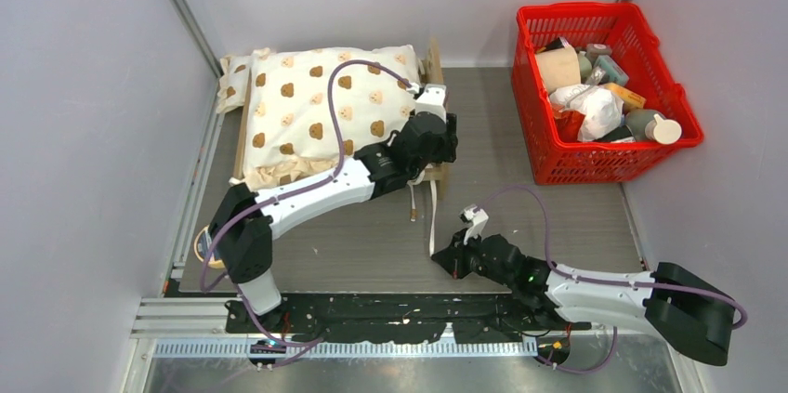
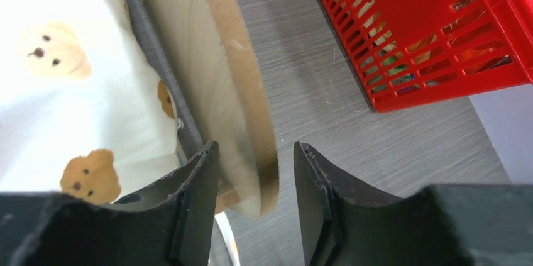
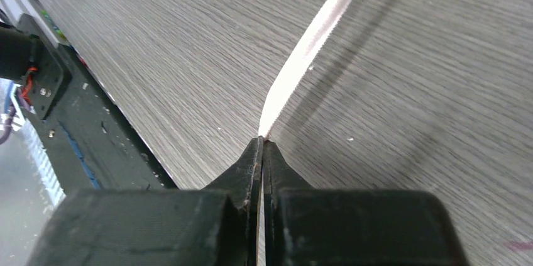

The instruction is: Set up the pet bed

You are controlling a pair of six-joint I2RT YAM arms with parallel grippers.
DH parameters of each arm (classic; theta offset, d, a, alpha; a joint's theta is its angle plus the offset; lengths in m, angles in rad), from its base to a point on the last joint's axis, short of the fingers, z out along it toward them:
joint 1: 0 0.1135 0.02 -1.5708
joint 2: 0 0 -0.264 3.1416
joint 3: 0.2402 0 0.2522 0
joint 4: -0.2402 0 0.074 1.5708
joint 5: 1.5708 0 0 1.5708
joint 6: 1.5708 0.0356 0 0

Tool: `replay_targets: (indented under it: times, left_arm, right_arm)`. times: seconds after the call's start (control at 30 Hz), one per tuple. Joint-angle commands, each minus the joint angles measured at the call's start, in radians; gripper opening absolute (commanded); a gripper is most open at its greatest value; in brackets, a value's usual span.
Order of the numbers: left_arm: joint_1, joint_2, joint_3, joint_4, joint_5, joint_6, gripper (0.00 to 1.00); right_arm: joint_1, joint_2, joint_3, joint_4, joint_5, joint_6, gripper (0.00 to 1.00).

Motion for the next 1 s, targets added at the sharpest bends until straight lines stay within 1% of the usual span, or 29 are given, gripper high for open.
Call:
replay_targets:
  times: [0.0,0.1,0.2,0.27,0.3,0.37,0.4,0.5,0.7,0.77,0.83,0.97]
  left_arm:
    - [0.01,-0.145,-0.067,0.078,0.047,0.044,0.54]
    - [0.001,-0.242,-0.133,0.004,0.049,0.072,0.57]
    - [-0.026,-0.329,-0.213,-0.093,0.059,0.054,0.57]
    - [-0.058,-0.394,-0.307,-0.109,0.063,0.021,0.57]
    - [-0.071,-0.419,-0.378,-0.107,0.065,-0.008,0.57]
    - [-0.083,-0.454,-0.483,-0.062,0.087,-0.071,0.56]
    - [-0.087,-0.464,-0.529,-0.014,0.106,-0.112,0.56]
    - [-0.095,-0.453,-0.619,0.079,0.172,-0.165,0.56]
    - [-0.12,-0.345,-0.683,0.262,0.256,-0.206,0.59]
    - [-0.122,-0.298,-0.693,0.299,0.284,-0.216,0.59]
    - [-0.122,-0.271,-0.718,0.355,0.31,-0.231,0.59]
    - [-0.121,-0.241,-0.773,0.47,0.353,-0.267,0.59]
  right_arm:
    - [0.008,-0.058,0.008,0.015,0.019,0.008,0.05]
    - [0.009,-0.061,0.018,0.035,-0.001,0.001,0.05]
    - [0.013,-0.056,0.017,0.047,-0.006,0.019,0.05]
    - [0.017,-0.045,0.018,0.063,-0.006,0.035,0.05]
    - [0.024,-0.04,0.021,0.065,-0.004,0.04,0.05]
    - [0.037,-0.026,0.037,0.059,0.002,0.04,0.05]
    - [0.041,-0.018,0.048,0.054,0.004,0.039,0.05]
    - [0.056,-0.015,0.058,0.048,0.022,0.054,0.05]
    - [0.085,-0.043,0.059,0.02,0.057,0.071,0.05]
    - [0.094,-0.062,0.061,0.001,0.073,0.078,0.05]
    - [0.103,-0.079,0.07,-0.058,0.097,0.081,0.05]
    - [0.11,-0.097,0.063,-0.078,0.12,0.085,0.05]
